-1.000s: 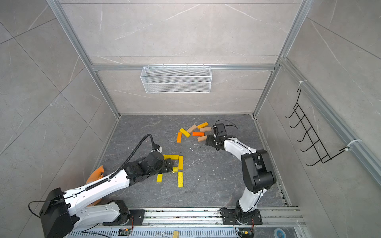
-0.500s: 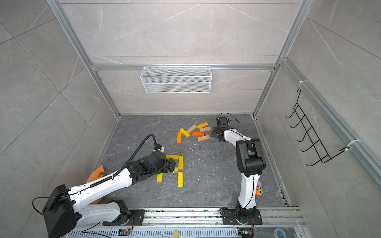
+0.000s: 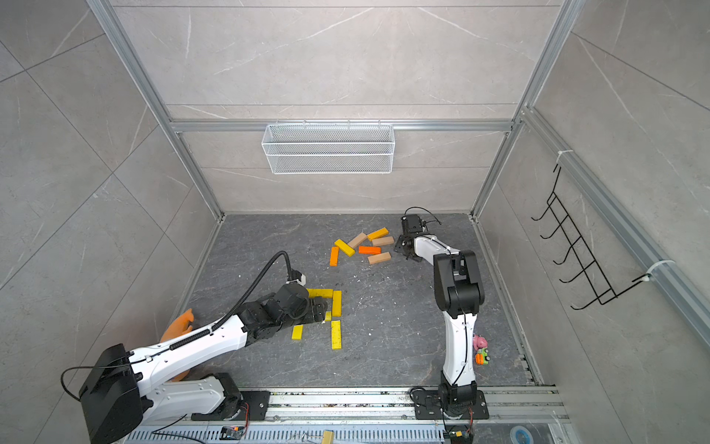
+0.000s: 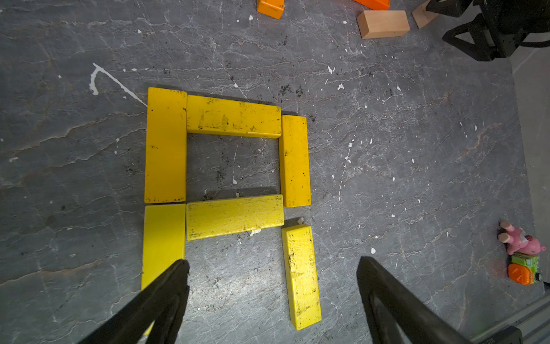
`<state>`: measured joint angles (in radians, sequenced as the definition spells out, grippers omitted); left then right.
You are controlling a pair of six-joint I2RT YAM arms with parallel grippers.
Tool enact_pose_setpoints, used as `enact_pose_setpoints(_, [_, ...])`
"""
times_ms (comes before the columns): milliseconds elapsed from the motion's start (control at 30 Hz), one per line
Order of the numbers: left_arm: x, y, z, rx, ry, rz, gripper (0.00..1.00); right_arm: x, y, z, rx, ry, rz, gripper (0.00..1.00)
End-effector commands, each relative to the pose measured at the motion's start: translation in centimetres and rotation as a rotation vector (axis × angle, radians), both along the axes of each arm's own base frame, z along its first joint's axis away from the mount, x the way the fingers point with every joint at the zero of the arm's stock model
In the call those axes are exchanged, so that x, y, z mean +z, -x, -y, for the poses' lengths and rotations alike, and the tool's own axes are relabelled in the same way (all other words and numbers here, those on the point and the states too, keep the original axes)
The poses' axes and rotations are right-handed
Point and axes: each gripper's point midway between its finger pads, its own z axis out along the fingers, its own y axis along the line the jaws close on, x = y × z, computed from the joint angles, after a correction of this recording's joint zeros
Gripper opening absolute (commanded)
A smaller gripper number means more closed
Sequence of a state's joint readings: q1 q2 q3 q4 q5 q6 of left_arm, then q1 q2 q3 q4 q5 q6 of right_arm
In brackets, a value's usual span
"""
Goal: Assemble the number 8 with building blocks
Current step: Pick up the building block from the center of the board.
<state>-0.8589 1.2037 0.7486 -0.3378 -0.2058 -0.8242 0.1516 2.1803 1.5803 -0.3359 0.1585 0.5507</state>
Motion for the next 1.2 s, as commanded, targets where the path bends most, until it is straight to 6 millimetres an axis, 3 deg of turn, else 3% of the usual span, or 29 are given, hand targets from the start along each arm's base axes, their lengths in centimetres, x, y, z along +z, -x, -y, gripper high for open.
enact_pose_setpoints(0, [0.8,-0.3,0.3,-0.014,0.028,0.031,0.91,-0.8,-0.1,0.6,-0.031,0.021,-0.035,0.69])
enact_pose_setpoints(600, [1.2,-0.2,0.2,-0.018,0.038,0.037,0.90,-2.6,-1.0,0.6,-0.043,0.032,-0.084,0.67])
enact_pose_setpoints(1167, [0.8,-0.4,0.3,-0.018,0.033,0.031,0.90,-2.8,-1.2,0.5,-0.043,0.027,-0.084,0.66])
